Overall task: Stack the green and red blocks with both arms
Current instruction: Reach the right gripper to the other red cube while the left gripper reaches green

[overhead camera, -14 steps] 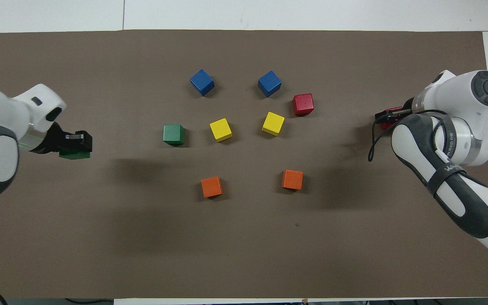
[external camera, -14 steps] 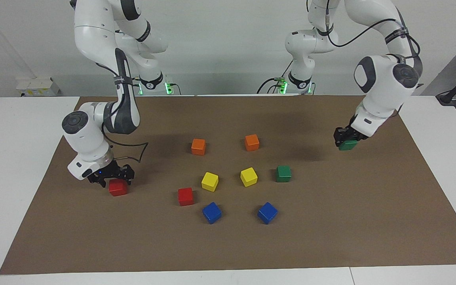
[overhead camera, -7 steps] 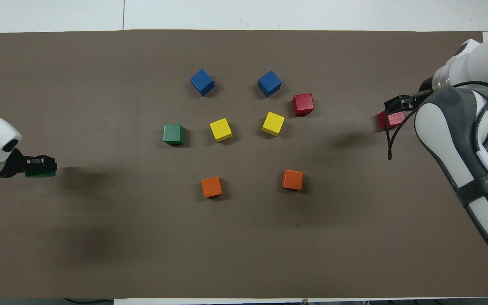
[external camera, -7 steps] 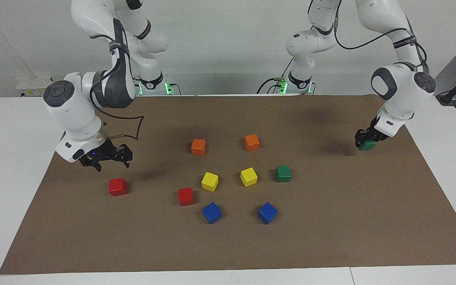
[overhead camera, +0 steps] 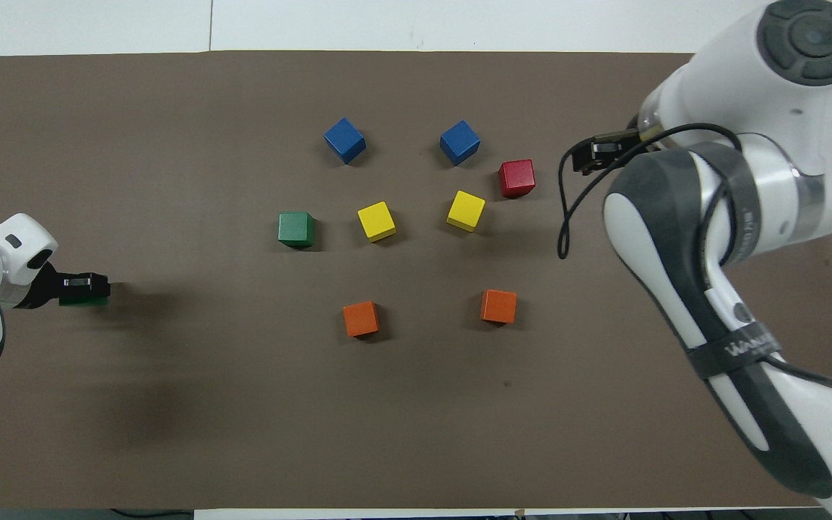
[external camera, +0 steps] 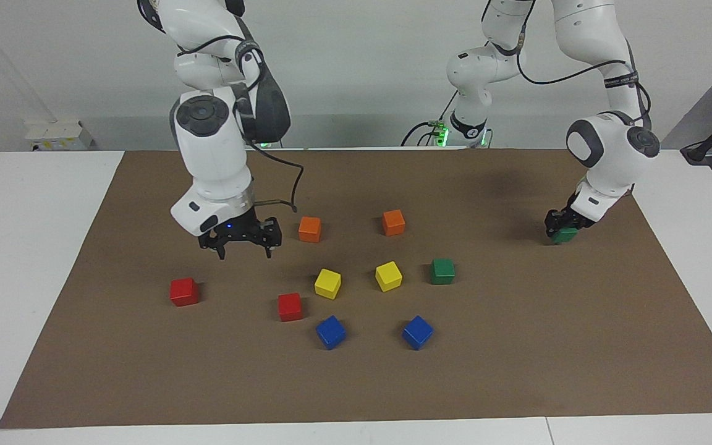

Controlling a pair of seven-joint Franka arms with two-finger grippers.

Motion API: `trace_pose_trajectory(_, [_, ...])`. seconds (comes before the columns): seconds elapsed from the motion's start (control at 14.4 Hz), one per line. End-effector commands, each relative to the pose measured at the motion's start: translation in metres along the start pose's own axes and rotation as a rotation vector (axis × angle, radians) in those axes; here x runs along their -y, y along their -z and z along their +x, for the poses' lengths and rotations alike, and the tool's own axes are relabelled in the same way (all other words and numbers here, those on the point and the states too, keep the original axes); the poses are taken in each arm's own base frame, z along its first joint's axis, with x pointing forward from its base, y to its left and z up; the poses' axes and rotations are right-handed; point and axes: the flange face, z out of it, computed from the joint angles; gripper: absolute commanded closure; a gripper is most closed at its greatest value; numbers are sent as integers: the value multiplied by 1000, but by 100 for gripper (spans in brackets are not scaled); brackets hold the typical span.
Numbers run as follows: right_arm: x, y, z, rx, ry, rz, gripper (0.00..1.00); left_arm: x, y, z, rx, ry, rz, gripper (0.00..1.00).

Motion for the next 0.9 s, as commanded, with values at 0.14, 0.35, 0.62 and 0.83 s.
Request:
trace_pose_trajectory(0.14, [31,-50,39,-36,-69,5,1,5,-12,-1,-26,-29,-3,100])
trace_pose_trajectory(0.35, [37,-71,45,-61,-71,21,1,7,-21,1,-29,-29,-2,100])
trace_pose_trajectory(0.62, [44,-89,46,-101,-66,43,1,14,-23,0,-28,-70,-2,68])
trace_pose_trajectory(0.83, [56,-110,37,-97,-47,47,1,14,-13,3,-21,-89,-4,0])
